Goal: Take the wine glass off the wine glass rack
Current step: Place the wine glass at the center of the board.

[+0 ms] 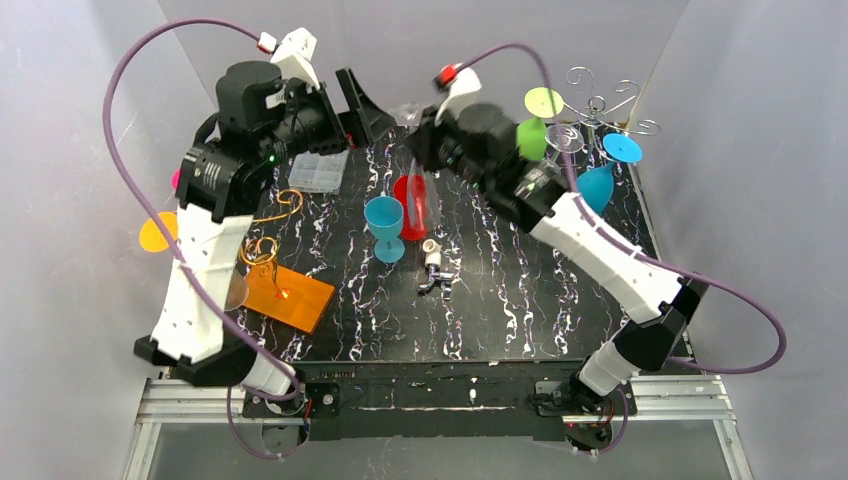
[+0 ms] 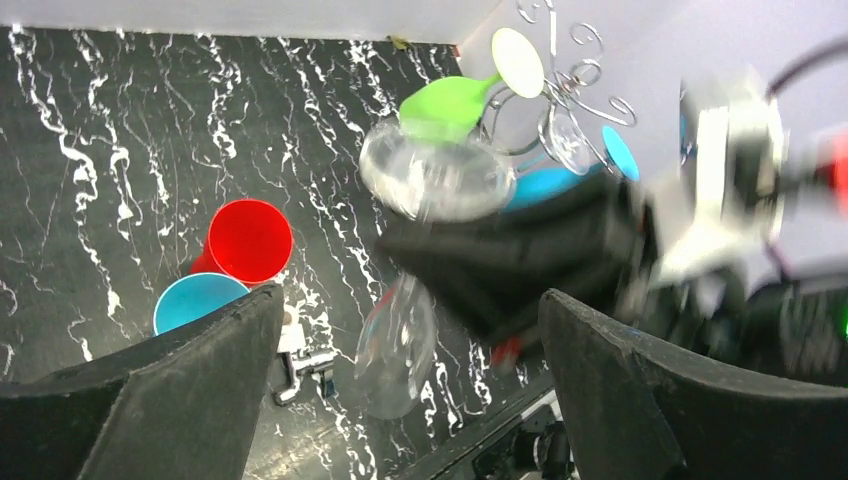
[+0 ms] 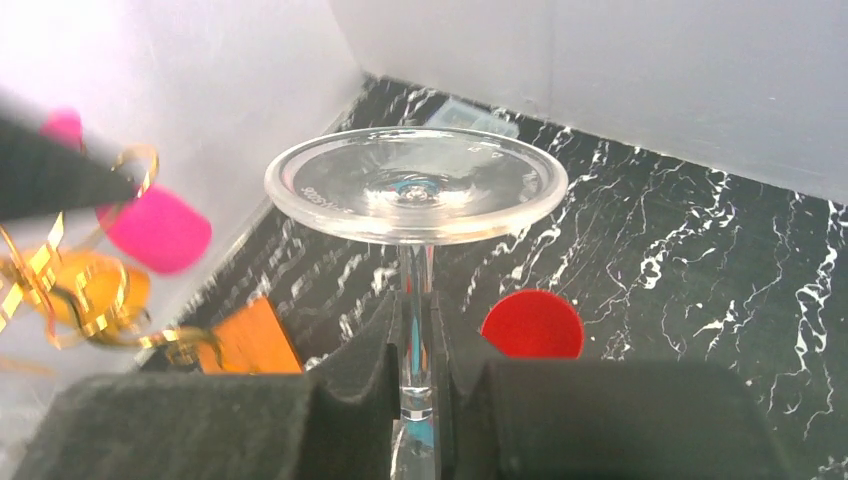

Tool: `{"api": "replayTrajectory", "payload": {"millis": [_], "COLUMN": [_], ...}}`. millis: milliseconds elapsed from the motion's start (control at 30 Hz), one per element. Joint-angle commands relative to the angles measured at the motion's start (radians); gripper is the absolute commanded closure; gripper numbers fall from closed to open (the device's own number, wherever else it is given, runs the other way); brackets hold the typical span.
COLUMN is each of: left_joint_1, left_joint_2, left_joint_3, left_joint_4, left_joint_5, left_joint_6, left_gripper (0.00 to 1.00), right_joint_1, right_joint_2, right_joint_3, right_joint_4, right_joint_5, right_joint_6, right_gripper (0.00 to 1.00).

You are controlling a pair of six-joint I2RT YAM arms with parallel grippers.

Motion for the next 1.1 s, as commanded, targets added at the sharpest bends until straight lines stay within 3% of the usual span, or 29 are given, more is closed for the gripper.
{"api": "replayTrajectory", "payload": {"millis": [0,233,367,533,633,767,1067], "left_joint_1": [-0.052,-0.235,-0.384,-0.525,-0.562,-0.599,-0.613], "left_joint_2": [-0.167,-0.356,-0.417,-0.469,-0.512,-0.496,-0.491], "left_joint_3": [-0.148,-0.474,-0.620,-0.811,-0.921,-0.951,-1.023], "left_joint_4": [0.209,0.478,0.599,0.802,0.950,1.007,1.176], "left_joint_5": [-0.012,-0.127,-0.232,-0.334,-0.321,-0.292,-0.338], "left_joint_6": [0.118,0.368,0.528,0.750,0.828,0.926,0.998], "left_gripper": [0.02,0.03,0.03,0.06,0.07,0.14,0.22], "right_joint_1": [-0.137,-0.335,-0.443,-0.511,-0.544,-0.562,-0.566], "right_joint_2": [0.018,0.060,0.053,0.006,-0.016,-0.036,-0.094], "right_joint_3": [0.207,0.377,0.347,0.275,0.246,0.228,0.159], "right_joint_4": [-0.172,-0.353,-0.317,-0.263,-0.252,-0.248,-0.167], "right_joint_5": [-0.120,-0.379,-0.563,-0.652,-0.672,-0.679,-0.667], "right_joint_6": [0.248,0.487,0.617,0.731,0.780,0.845,0.963], "right_gripper": [0.99,0.99,0.99,0.99,0.99,0.99,0.99]}}
